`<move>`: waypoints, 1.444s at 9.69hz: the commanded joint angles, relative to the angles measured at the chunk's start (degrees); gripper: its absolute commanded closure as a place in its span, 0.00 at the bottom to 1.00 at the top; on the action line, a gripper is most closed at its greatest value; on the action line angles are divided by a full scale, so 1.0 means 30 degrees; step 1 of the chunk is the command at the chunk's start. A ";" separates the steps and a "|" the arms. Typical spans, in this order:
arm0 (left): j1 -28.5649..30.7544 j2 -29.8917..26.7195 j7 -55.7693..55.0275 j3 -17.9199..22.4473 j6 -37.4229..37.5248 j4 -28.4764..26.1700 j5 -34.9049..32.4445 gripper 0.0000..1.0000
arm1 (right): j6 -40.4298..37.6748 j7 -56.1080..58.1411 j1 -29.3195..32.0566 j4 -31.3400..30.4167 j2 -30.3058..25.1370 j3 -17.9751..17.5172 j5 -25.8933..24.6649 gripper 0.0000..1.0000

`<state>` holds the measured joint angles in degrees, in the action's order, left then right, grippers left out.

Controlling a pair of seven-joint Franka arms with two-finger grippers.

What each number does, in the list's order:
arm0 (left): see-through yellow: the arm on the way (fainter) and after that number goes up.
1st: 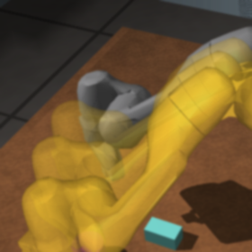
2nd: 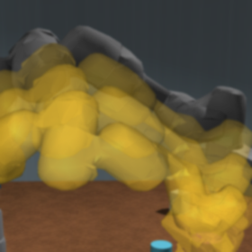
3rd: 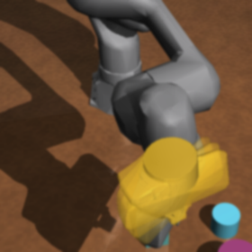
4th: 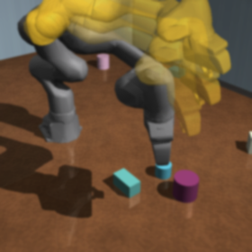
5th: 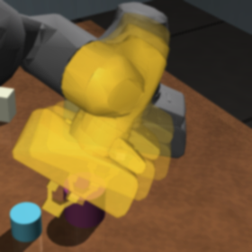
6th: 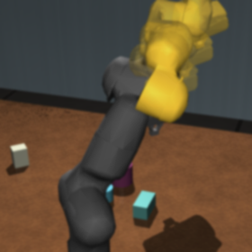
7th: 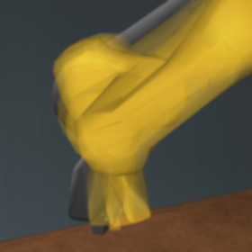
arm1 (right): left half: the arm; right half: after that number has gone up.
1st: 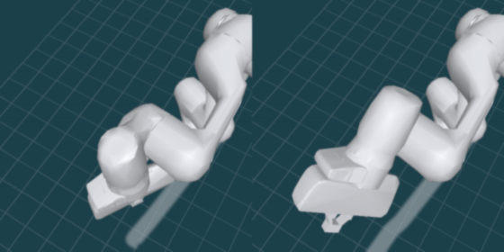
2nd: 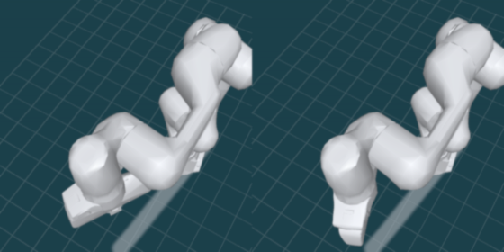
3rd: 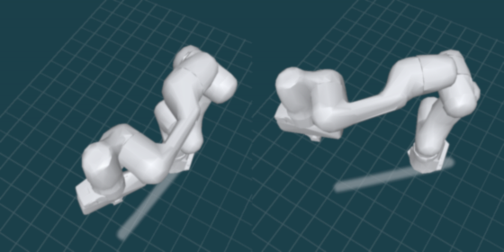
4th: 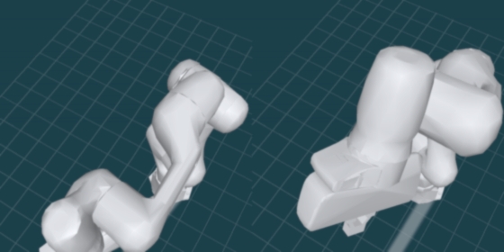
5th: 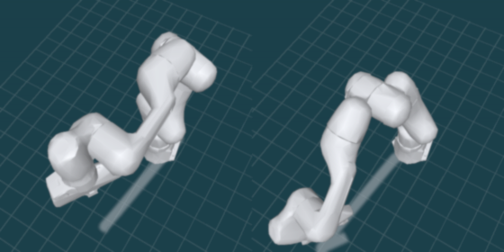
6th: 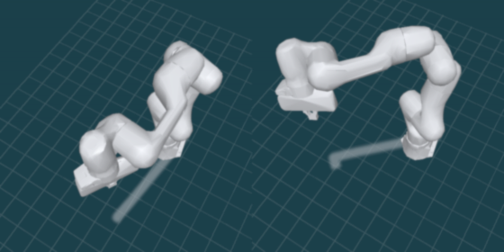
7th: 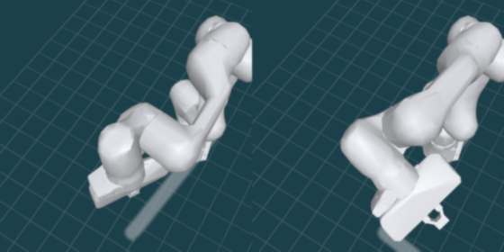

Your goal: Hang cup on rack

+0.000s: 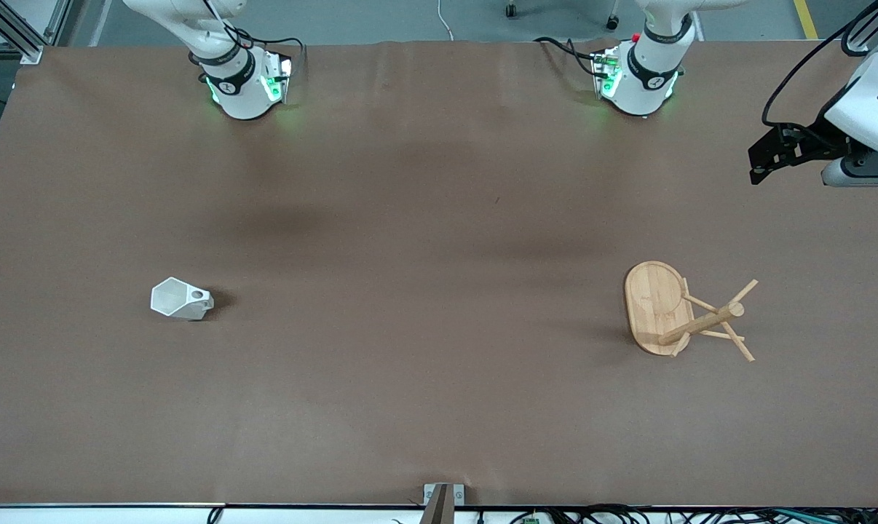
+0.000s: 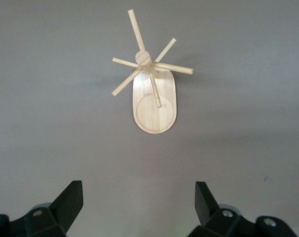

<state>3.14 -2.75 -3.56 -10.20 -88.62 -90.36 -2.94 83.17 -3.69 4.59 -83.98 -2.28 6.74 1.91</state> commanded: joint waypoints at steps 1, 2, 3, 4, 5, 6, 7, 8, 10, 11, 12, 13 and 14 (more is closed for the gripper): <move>0.0067 0.0185 0.0045 -0.0085 0.0331 -0.0231 -0.0164 0.00 | 0.0198 0.0262 0.0257 -0.0279 -0.0148 -0.0284 -0.0255 0.00; 0.0097 0.0185 0.0072 -0.0085 0.0331 -0.0230 0.0098 0.00 | 0.0197 0.0262 0.0256 -0.0279 -0.0148 -0.0284 -0.0255 0.00; 0.0155 0.0185 0.0130 -0.0056 0.0331 -0.0201 0.0333 0.00 | 0.0197 0.0233 0.0285 -0.0279 -0.0148 -0.0284 -0.0255 0.00; 0.0155 0.0243 0.0247 -0.0027 0.0331 -0.0085 0.0393 0.00 | 0.0052 0.0204 0.0315 -0.0279 -0.0148 -0.0284 -0.0168 0.00; 0.0184 0.0243 0.0248 0.0031 0.0331 -0.0084 0.0597 0.00 | 0.0022 0.0175 0.0315 -0.0250 -0.0148 -0.0255 0.0035 0.00; 0.0185 0.0214 0.0248 0.0061 0.0331 -0.0084 0.0918 0.00 | -0.0066 0.0290 0.0286 -0.0279 -0.0148 -0.0226 0.0008 0.00; 0.0185 0.0243 0.0248 0.0090 0.0331 -0.0055 0.0979 0.00 | -0.0154 0.0495 0.0286 -0.0627 0.0200 -0.0255 0.0037 0.00; 0.0156 0.0214 0.0248 0.0090 0.0331 -0.0084 0.1038 0.00 | 0.0049 0.0526 0.0228 -0.1240 0.0639 -0.0284 0.0037 0.00; 0.0155 0.0243 0.0248 0.0090 0.0331 -0.0201 0.1038 0.00 | 0.1563 0.0787 -0.0239 -0.2063 0.2509 -0.0343 0.0067 0.00; 0.0155 0.0243 0.0248 0.0090 0.0331 -0.0230 0.1038 0.00 | 0.2444 0.1631 -0.0242 -0.2182 0.3533 -0.0372 0.0067 0.00; 0.0155 0.0243 0.0248 0.0090 0.0331 -0.0259 0.1038 0.00 | 0.3439 0.3031 0.0019 -0.2300 0.4820 -0.0343 0.0328 0.00; 0.0155 0.0243 0.0248 0.0090 0.0331 -0.0231 0.1038 0.00 | 0.4812 0.4351 0.0312 -0.2968 0.5645 -0.0343 0.0766 0.00; 0.0155 0.0243 0.0248 0.0090 0.0331 -0.0259 0.1038 0.00 | 0.7204 0.4712 0.0315 -0.4686 0.5798 -0.0343 0.0799 0.00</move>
<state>3.30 -2.70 -3.55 -9.87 -88.38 -90.17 -0.59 99.39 7.48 4.62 -93.40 14.82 5.92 3.09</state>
